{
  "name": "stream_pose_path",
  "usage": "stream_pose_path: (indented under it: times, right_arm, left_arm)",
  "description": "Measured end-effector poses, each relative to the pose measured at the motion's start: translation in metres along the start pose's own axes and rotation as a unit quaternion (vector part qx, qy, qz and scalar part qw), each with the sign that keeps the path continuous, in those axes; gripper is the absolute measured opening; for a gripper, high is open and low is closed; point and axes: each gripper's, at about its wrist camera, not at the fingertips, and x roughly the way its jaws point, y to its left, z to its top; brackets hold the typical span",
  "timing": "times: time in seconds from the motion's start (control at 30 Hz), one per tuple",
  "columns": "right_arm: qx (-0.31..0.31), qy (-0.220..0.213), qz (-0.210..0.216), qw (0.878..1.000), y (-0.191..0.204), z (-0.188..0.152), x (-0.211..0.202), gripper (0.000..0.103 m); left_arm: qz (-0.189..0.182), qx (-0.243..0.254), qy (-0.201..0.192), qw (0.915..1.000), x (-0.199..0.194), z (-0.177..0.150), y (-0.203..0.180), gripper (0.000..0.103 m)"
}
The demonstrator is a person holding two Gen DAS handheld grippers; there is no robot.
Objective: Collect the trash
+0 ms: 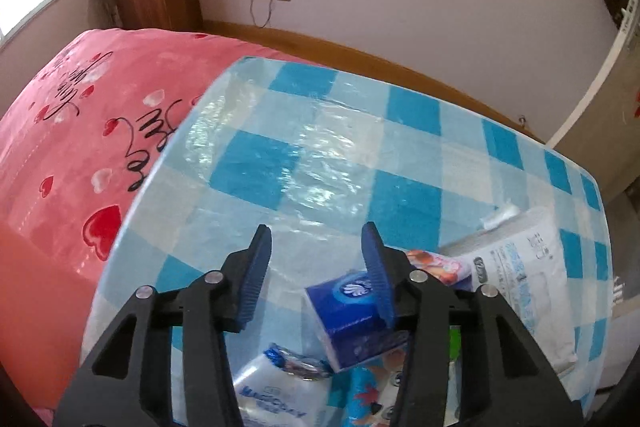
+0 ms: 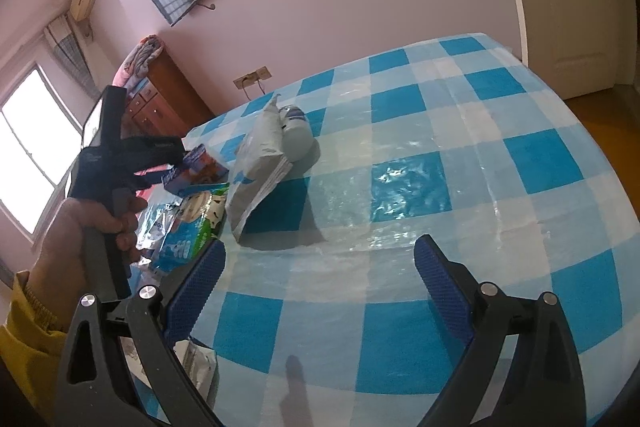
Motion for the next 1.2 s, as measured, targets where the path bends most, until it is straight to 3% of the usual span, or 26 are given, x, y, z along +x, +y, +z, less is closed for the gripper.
stream_pose_path:
  times: [0.17, 0.4, 0.77, 0.87, 0.93, 0.97, 1.03, 1.2]
  right_arm:
    - [0.008, -0.004, -0.005, 1.0, -0.007, 0.003, -0.003, 0.094]
    - [0.017, -0.011, -0.007, 1.0, -0.017, 0.007, -0.008, 0.094]
    - [0.038, -0.02, -0.007, 0.999, -0.033, 0.012, -0.016, 0.094]
    - [0.045, -0.024, -0.009, 0.999, -0.039, 0.013, -0.018, 0.094]
    - [0.049, -0.025, -0.01, 0.998, -0.043, 0.014, -0.019, 0.094]
    - [0.052, -0.025, -0.01, 0.998, -0.045, 0.015, -0.019, 0.094]
    - [0.056, -0.024, -0.01, 0.998, -0.048, 0.015, -0.019, 0.094]
    - [0.058, -0.025, -0.005, 0.998, -0.051, 0.016, -0.019, 0.094]
  left_arm:
    - [-0.002, 0.039, 0.009, 0.9992, -0.006, -0.016, -0.018, 0.043]
    - [-0.043, 0.055, 0.036, 0.9969, -0.019, -0.048, -0.039, 0.043]
    - [-0.138, 0.13, 0.066, 0.9796, -0.062, -0.108, -0.088, 0.043]
    - [-0.143, 0.124, 0.047, 0.9807, -0.077, -0.099, -0.089, 0.044]
    - [-0.138, 0.113, 0.032, 0.9835, -0.081, -0.087, -0.09, 0.053]
    - [-0.13, 0.103, 0.021, 0.986, -0.083, -0.079, -0.089, 0.063]
    - [-0.116, 0.084, 0.009, 0.9897, -0.078, -0.062, -0.088, 0.069]
    - [-0.109, 0.024, 0.037, 0.9931, -0.044, -0.029, -0.091, 0.077]
